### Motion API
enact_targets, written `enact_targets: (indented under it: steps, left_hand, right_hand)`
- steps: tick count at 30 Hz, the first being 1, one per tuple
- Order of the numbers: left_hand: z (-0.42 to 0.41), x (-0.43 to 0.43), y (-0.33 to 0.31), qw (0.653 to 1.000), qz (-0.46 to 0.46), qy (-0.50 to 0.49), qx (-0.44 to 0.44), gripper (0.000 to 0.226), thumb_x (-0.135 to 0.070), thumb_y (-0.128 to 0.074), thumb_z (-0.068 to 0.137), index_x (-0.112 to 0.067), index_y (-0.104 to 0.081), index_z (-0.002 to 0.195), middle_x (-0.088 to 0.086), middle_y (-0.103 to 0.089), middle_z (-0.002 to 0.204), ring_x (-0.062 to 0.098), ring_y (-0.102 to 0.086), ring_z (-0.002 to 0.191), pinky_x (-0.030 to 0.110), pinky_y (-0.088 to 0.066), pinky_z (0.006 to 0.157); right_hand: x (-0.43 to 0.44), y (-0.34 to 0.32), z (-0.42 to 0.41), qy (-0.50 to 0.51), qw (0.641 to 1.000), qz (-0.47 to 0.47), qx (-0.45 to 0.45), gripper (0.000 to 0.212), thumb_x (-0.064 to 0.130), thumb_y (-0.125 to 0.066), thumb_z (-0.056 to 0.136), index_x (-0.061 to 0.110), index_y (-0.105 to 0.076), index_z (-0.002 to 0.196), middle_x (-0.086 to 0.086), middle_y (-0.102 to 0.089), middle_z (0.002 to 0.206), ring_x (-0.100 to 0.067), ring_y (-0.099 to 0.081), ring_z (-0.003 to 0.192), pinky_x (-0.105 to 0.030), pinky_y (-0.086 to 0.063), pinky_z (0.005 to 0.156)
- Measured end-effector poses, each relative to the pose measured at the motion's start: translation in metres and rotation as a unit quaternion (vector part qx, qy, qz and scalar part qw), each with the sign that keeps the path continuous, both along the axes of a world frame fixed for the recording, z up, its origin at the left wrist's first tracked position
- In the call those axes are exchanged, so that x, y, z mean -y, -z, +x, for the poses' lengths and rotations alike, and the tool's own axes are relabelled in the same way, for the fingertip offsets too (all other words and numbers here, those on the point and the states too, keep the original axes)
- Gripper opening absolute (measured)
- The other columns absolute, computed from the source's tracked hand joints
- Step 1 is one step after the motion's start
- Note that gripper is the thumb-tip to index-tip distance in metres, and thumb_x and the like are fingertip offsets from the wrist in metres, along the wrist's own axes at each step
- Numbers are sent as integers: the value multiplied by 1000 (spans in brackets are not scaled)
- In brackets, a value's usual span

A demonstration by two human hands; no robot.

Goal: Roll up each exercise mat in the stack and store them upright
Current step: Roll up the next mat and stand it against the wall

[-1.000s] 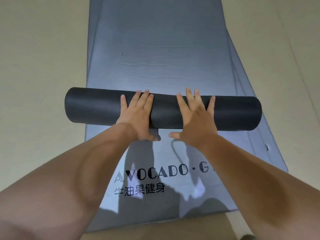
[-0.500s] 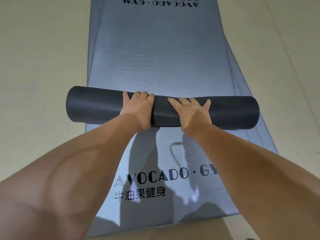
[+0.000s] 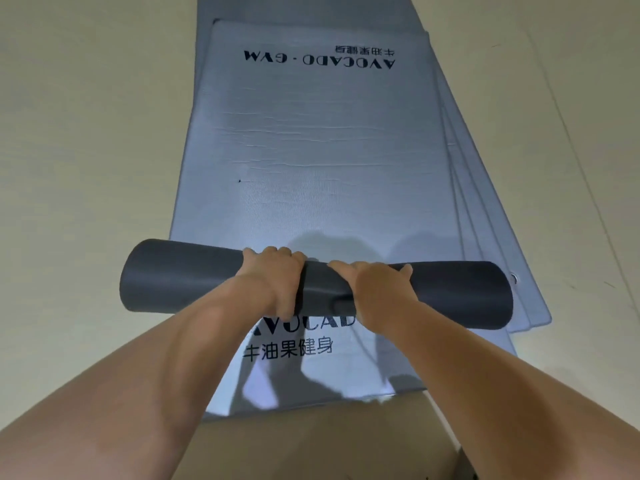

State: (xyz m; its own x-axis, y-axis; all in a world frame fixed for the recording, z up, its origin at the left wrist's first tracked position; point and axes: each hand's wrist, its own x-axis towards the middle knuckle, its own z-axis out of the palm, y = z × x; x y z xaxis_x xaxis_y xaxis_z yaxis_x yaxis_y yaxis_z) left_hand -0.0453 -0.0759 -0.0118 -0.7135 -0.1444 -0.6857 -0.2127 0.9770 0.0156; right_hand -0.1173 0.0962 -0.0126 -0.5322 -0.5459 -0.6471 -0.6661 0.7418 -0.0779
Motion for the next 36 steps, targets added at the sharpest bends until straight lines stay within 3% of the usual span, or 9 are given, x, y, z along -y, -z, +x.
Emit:
enact_targets:
  steps: [2,4,7,11,15,19,22,29,36]
  left_hand:
    - [5,-9,-1,999,-17,-40,-9,109,-35,-81,69,-28,-15,155,9,-30,152,36,-30,143,73,-23,111]
    - [16,-20,0,995,-40,-47,-80,126,-44,-77,76,-28,18,158,13,17,166,45,8,153,79,-6,112]
    - [41,-40,13,975,-38,-1,-221,124,-67,-64,79,-23,20,158,12,22,167,43,17,153,79,2,111]
    - [50,-50,33,983,-36,-28,-178,130,-68,-59,82,-24,46,143,11,37,160,40,28,149,79,8,109]
    - [28,-40,29,988,-22,-30,-151,139,-80,-62,70,-24,35,152,10,36,161,38,26,151,80,7,109]
    - [-11,-20,15,995,3,-35,-89,145,-89,-64,60,-30,26,156,3,27,166,34,22,153,77,7,111]
    - [-39,-5,7,997,31,-50,-54,144,-80,-75,58,-35,19,158,-2,19,169,31,16,155,76,8,112]
    - [-52,-2,9,994,-4,-51,-98,146,-85,-72,55,-35,18,158,0,26,167,35,19,154,79,2,110]
    - [-10,-26,37,972,-58,-69,-217,117,-77,-47,80,-23,24,157,10,27,165,39,27,150,76,1,114]
  right_hand:
    - [5,-2,-7,14,1000,2,17,97,12,-75,85,53,-21,154,7,-58,127,-29,-59,115,-70,-31,110]
    - [12,-6,-21,30,998,8,58,97,17,-80,82,54,-26,153,9,-60,126,-28,-58,119,-70,-31,111]
    - [21,-16,-43,34,993,27,105,107,22,-88,75,53,-25,155,11,-58,126,-27,-55,119,-62,-40,109]
    - [18,-8,-38,21,996,21,80,112,28,-90,74,52,-18,157,9,-54,141,-28,-49,133,-68,-29,113]
    - [-5,3,-31,2,999,-46,-24,116,48,-80,83,42,4,163,3,-6,174,-29,3,161,-74,-3,119]
    - [-20,5,-19,-17,987,-87,-137,105,63,-60,93,40,16,162,-6,13,174,-36,15,159,-73,-1,121]
    - [-29,20,4,13,971,-143,-193,101,65,-59,91,36,5,165,-13,12,173,-41,13,158,-75,5,118]
    - [-28,44,-2,31,983,-107,-148,131,82,-62,78,35,32,156,-10,43,162,-40,41,148,-76,18,113]
    - [2,36,-61,22,984,-87,-157,144,95,-63,60,36,21,161,-7,19,172,-38,25,156,-76,9,118]
